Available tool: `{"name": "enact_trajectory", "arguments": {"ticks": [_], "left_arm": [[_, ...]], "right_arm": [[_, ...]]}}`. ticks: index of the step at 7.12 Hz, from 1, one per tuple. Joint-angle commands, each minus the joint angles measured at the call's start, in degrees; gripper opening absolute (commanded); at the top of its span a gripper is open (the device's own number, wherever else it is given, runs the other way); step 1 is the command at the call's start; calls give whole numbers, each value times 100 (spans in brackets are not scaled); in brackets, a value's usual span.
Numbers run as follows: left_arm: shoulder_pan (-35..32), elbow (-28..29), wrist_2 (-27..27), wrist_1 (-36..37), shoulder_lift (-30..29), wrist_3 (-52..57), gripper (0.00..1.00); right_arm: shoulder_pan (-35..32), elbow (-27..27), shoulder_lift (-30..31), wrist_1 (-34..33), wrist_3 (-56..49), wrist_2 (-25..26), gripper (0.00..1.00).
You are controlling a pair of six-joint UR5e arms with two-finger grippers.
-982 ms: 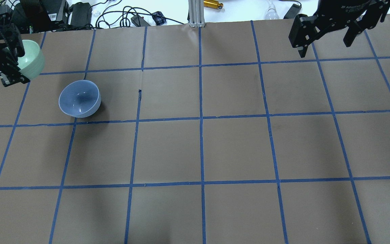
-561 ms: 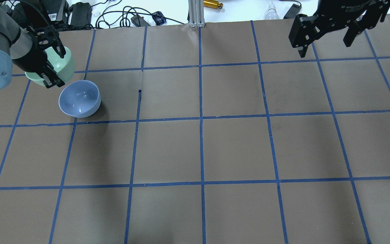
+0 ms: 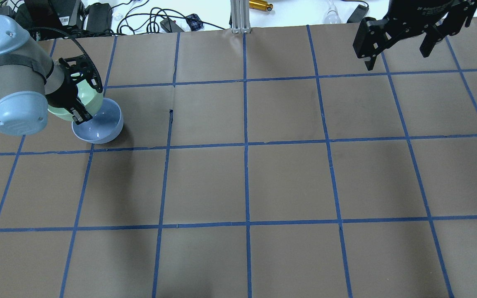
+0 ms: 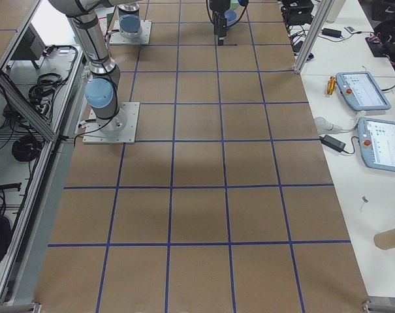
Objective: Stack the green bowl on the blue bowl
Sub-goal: 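Lower the green bowl into the light blue bowl with the left gripper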
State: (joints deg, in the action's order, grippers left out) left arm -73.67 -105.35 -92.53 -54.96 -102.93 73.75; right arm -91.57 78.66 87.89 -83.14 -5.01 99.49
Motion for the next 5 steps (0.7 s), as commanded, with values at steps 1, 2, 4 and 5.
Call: {"name": "enact_trajectory", "arguments": {"ticks": [1, 2, 4, 5], "left_arm": [[-24, -47, -20, 82, -166, 33, 0], [-33, -56, -2, 82, -192, 25, 0], [-60, -143, -2, 100, -271, -54, 0], [-60, -144, -2, 100, -289, -45, 0]], "right_arm": [[7, 0, 0, 0, 0, 0, 100], [7, 0, 0, 0, 0, 0, 100], [7, 0, 0, 0, 0, 0, 100], [7, 0, 0, 0, 0, 0, 100]]}}
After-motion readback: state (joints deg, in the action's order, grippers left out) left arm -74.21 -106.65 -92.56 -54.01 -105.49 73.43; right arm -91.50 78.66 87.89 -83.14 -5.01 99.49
